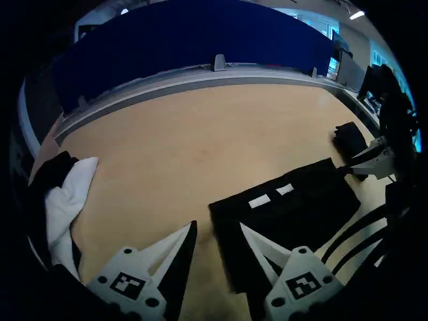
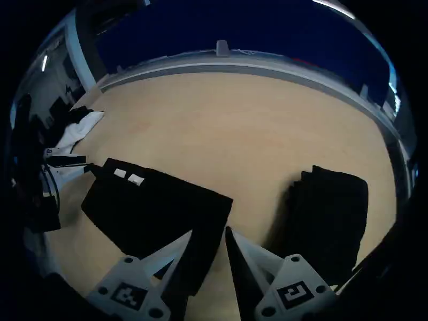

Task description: Fold towel

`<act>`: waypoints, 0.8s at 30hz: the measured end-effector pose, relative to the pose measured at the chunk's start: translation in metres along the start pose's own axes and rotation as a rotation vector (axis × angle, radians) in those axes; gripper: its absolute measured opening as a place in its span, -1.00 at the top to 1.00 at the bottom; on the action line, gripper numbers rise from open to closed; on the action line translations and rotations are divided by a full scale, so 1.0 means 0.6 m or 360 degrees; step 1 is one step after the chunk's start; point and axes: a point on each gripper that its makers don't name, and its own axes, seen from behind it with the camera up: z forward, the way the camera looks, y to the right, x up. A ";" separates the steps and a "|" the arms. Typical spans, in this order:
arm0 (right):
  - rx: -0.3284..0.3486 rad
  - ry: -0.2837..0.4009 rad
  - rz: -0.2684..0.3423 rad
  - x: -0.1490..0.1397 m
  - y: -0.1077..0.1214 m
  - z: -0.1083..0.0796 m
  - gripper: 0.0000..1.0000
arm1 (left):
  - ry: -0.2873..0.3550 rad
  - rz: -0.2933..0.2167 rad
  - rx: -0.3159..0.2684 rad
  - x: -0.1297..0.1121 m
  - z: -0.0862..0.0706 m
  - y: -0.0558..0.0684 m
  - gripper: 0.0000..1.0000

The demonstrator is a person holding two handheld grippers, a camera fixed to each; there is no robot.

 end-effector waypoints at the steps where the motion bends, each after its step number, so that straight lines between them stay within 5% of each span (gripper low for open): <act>1: -0.0005 0.0008 0.0000 0.002 0.001 0.000 0.02 | 0.0002 -0.0002 0.0004 0.000 -0.001 -0.002 -0.12; 6: -0.0023 0.0042 0.0010 0.010 0.004 -0.002 -0.22 | 0.0013 -0.0016 0.0033 0.000 -0.006 -0.013 -0.36; 12: -0.0011 0.0083 0.0025 0.016 -0.001 -0.012 -0.81 | 0.0029 -0.0055 0.0029 0.001 -0.018 -0.015 -0.64; 17: -0.0011 0.0089 0.0021 0.016 -0.002 -0.019 -0.99 | 0.0044 -0.0076 0.0024 0.003 -0.024 -0.015 -0.75; 24: 0.0010 0.0104 0.0011 0.012 -0.011 -0.029 -1.00 | 0.0070 -0.0080 0.0038 0.009 -0.033 -0.018 -0.84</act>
